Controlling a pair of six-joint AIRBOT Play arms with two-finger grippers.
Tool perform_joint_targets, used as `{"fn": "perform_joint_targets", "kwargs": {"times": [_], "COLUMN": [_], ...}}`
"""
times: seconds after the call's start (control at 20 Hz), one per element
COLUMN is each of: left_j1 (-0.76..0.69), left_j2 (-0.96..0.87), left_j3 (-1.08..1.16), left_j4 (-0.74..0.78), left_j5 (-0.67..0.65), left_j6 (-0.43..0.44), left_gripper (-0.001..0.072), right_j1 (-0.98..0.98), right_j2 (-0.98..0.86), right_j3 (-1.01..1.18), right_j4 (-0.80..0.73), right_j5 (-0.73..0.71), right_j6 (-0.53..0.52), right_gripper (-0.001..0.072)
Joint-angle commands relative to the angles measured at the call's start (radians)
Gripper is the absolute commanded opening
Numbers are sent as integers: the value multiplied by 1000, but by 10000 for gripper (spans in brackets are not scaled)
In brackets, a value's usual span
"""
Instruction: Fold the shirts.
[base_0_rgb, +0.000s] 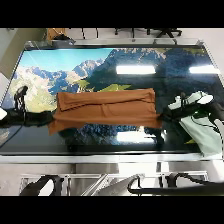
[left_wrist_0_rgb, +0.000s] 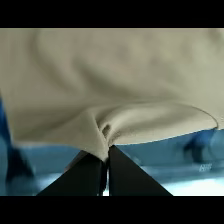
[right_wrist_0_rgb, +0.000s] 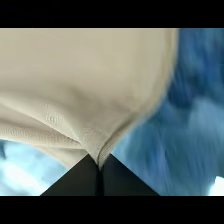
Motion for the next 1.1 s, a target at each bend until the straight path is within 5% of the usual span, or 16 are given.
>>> {"fn": "perform_joint_targets", "kwargs": {"times": [0.0,0.35,0.6,0.7,0.8,0.9,1.0,1.05], "left_j1": [-32,-111,-127,-127,-127,-127,-127,-127], "left_j2": [-171,-632,-894,-965,-1017,-1043,-1044,-1044], "left_j3": [174,562,736,781,851,934,1011,1047], "left_j4": [-45,-44,-44,-45,-46,-45,-45,-45], "left_j5": [101,201,195,158,70,-27,-95,-116], "left_j6": [52,101,100,100,97,80,75,63], "left_gripper": [20,21,22,31,656,705,705,705], "right_j1": [3,42,83,77,63,51,40,39], "right_j2": [-30,-319,-494,-505,-498,-488,-488,-491], "right_j3": [80,258,313,325,365,420,464,470], "right_j4": [249,516,534,534,527,452,350,312], "right_j5": [-177,-355,-443,-457,-409,-398,-423,-433], "right_j6": [-151,-373,-491,-500,-500,-491,-406,-368], "right_gripper": [18,19,20,71,303,316,557,577]}}
